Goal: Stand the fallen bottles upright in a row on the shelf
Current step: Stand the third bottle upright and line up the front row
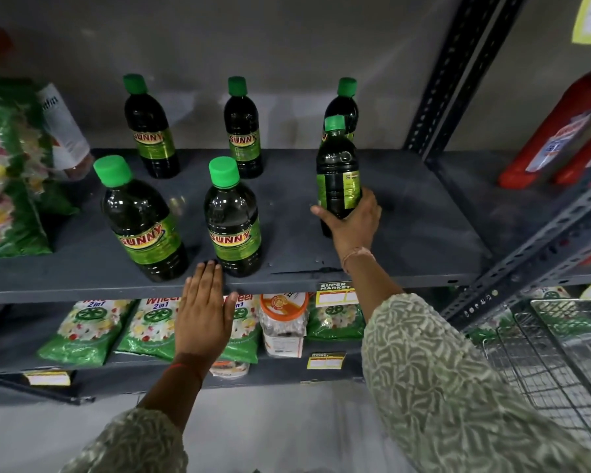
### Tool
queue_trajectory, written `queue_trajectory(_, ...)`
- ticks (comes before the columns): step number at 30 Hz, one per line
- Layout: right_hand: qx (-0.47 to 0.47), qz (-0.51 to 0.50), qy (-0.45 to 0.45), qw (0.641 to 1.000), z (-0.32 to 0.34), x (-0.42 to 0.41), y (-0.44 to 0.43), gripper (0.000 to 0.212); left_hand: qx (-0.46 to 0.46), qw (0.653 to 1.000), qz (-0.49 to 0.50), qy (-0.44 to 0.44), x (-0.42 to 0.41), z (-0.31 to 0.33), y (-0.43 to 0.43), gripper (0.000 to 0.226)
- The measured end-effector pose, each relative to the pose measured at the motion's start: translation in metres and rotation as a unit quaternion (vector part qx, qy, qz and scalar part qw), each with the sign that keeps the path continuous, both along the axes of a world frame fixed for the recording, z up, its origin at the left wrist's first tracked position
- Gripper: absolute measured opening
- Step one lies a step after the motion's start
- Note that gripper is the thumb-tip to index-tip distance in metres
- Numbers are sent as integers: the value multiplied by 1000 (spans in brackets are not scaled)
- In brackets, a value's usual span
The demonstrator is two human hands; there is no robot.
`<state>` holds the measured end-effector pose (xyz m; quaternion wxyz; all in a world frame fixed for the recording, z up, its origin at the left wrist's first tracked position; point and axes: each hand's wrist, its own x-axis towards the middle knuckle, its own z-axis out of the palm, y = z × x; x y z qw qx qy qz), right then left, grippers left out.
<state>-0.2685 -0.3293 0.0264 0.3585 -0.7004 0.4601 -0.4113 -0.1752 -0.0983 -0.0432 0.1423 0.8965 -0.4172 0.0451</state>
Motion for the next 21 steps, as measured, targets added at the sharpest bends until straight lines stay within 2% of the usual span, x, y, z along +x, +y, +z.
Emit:
queue_trajectory(5,-7,28,-27,999,-6,5,8,84,1,1000,2,-6,6,4,3,72)
queue_trajectory(10,47,29,-96,994,-11,1,6,88,3,1000,-10,-10,5,8,-3,70)
queue_trajectory(14,40,23,-83,995,-11,5,7,84,1,1000,-3,-9,5,7,-2,70)
queue_trajectory(19,-11,-19,-15,1000,-19,3,12,99,17,1000,3,-5,0,2,1,69)
queue_trajectory(21,-2,2,-32,999,-18,6,9,89,18,1000,7,-8,1,4,0,68)
